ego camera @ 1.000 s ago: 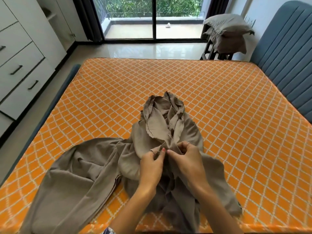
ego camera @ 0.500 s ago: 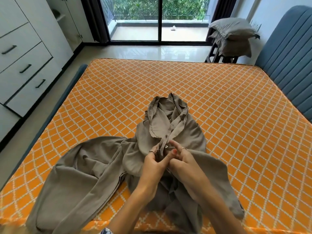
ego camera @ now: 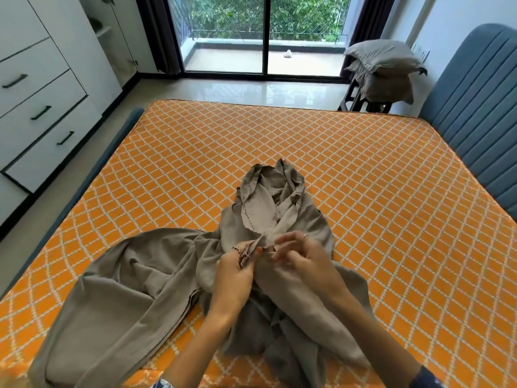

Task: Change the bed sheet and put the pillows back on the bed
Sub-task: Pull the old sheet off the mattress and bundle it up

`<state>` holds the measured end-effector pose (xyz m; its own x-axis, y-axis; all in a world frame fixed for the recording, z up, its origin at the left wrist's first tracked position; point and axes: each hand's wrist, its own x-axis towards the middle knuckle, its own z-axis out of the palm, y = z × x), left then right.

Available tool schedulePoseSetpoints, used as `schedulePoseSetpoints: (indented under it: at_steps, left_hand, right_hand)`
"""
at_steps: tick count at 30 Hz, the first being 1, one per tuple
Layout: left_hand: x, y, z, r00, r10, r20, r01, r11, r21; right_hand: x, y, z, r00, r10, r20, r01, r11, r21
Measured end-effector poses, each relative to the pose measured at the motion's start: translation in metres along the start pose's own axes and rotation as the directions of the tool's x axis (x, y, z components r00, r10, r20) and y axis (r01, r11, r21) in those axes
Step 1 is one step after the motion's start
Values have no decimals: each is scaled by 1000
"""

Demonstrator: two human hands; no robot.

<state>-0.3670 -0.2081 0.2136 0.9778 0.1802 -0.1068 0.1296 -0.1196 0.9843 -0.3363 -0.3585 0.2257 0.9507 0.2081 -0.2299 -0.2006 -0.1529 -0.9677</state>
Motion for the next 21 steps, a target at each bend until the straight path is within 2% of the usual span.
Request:
schedulePoseSetpoints:
  at_steps: [1,2,5,8,12,15,17,19,21]
  left_hand:
    - [0,0,-3,998,54,17,-55,997,62]
    - [-1,0,-5,996,84,29,-86,992,94]
    - [-2,1,-13,997,37,72,-45,993,107]
    - [-6,2,-17,990,-26,140,18,998,62]
    - [-16,2,-22,982,-51,184,42,998,56]
    - [-23,5,-25,985,-41,167,29,997,73]
    - [-24,6,-28,986,-61,158,55,998,43]
    - [-25,5,-31,986,-79,147,76,997,26]
    - [-25,4,-33,988,-78,136,74,997,36]
  right_hand:
    - [13,8,-8,992,-90,-84,70,974,-217]
    - [29,20,-17,982,-155,-109,101,915,-389]
    - [67,57,-29,995,-101,-11,71,766,-639]
    - [92,87,-25,997,-56,45,72,716,-694]
    - [115,112,-16,985,-169,-30,94,678,-729]
    - [134,116,-24,975,-215,-58,85,602,-794]
    - [148,117,-36,962,-271,30,170,512,-842]
    - [162,118,-51,937,-262,232,326,415,-849]
    - [173,110,-62,911,-25,411,393,352,-850]
